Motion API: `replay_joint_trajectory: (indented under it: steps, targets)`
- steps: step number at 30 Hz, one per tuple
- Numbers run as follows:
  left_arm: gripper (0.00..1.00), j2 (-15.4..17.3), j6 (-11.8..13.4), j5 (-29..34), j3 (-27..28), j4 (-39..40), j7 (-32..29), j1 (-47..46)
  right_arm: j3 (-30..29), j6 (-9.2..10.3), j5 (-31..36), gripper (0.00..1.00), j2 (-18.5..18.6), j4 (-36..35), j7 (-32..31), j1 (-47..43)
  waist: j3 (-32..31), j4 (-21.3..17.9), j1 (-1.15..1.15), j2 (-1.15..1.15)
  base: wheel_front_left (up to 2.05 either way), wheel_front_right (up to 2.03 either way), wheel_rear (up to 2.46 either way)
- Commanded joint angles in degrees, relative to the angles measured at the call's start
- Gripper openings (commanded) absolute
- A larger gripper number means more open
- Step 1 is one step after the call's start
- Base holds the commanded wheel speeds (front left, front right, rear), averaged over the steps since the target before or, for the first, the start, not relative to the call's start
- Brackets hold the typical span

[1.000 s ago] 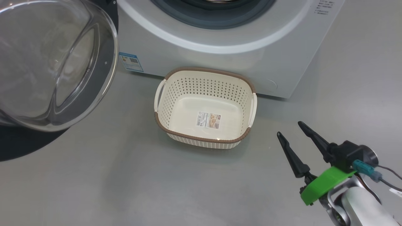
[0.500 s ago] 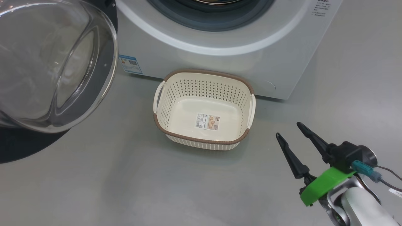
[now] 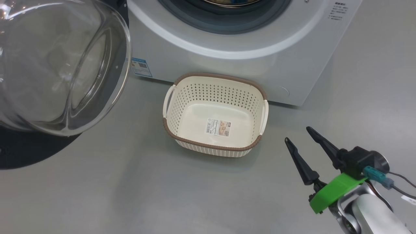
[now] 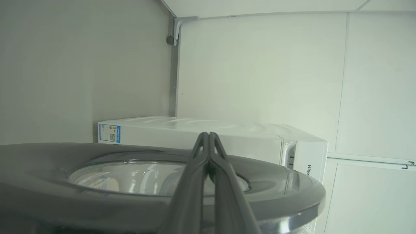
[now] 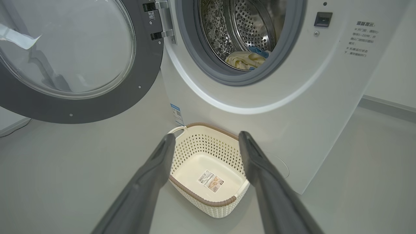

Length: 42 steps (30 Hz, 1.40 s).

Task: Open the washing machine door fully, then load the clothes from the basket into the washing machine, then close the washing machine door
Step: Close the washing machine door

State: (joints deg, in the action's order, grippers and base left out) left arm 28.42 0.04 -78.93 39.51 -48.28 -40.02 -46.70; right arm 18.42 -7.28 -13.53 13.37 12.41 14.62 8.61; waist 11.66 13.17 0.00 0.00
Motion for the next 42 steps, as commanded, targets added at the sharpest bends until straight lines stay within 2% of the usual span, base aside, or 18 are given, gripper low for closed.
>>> replay_joint_trajectory:
  steps: [1, 9, 16, 25, 32, 36, 42]
  targets:
    - [0.00, 1.95, -0.16, 0.60, -0.87, 2.43, -1.28, -0.90, 0.60, -0.21, 0.18, 1.00, 0.10, -1.42, 0.38, 1.21, -0.09, 0.07, 0.00, 0.00, 0.00, 0.00, 0.00]
    - [0.00, 0.50, 0.66, 1.30, -2.31, 5.52, -2.54, 0.16, 0.52, -0.21, 0.16, 1.00, -0.63, -1.37, 0.38, 1.05, -0.62, 0.21, 0.00, 0.00, 0.00, 0.00, 0.00]
    - [0.00, -1.45, 2.91, 1.39, -3.82, 11.57, -5.49, 2.17, -0.14, -0.21, 0.20, 1.00, -1.70, -1.39, 0.38, 0.84, -1.35, 0.38, 0.00, 0.00, 0.00, 0.00, 0.00]
    - [0.00, -5.53, 6.67, 1.06, -6.24, 22.69, -9.43, 5.34, -0.63, -0.21, 0.25, 1.00, -2.90, -1.46, 0.38, 0.73, -2.03, 0.44, 0.00, 0.00, 0.00, 0.00, 0.00]
    - [0.00, -9.46, 10.68, 1.79, -9.87, 33.49, -12.43, 8.46, -0.86, -0.21, 0.04, 1.00, -4.07, -1.47, 0.38, 0.48, -2.86, -0.23, 0.00, 0.00, 0.00, 0.00, 0.00]
    - [0.00, -11.23, 12.84, 2.10, -10.87, 39.21, -12.64, 9.42, -0.92, -0.21, -0.01, 1.00, -4.74, -1.59, 0.38, 0.42, -3.32, -1.19, 0.00, 0.00, 0.00, 0.00, 0.00]
    - [0.00, -14.65, 14.63, 3.12, -13.09, 44.96, -11.17, 9.23, -0.86, -0.21, -0.18, 1.00, -5.59, -1.53, 0.38, 0.34, -4.01, -3.24, 0.00, 0.00, 0.00, 0.00, 0.00]
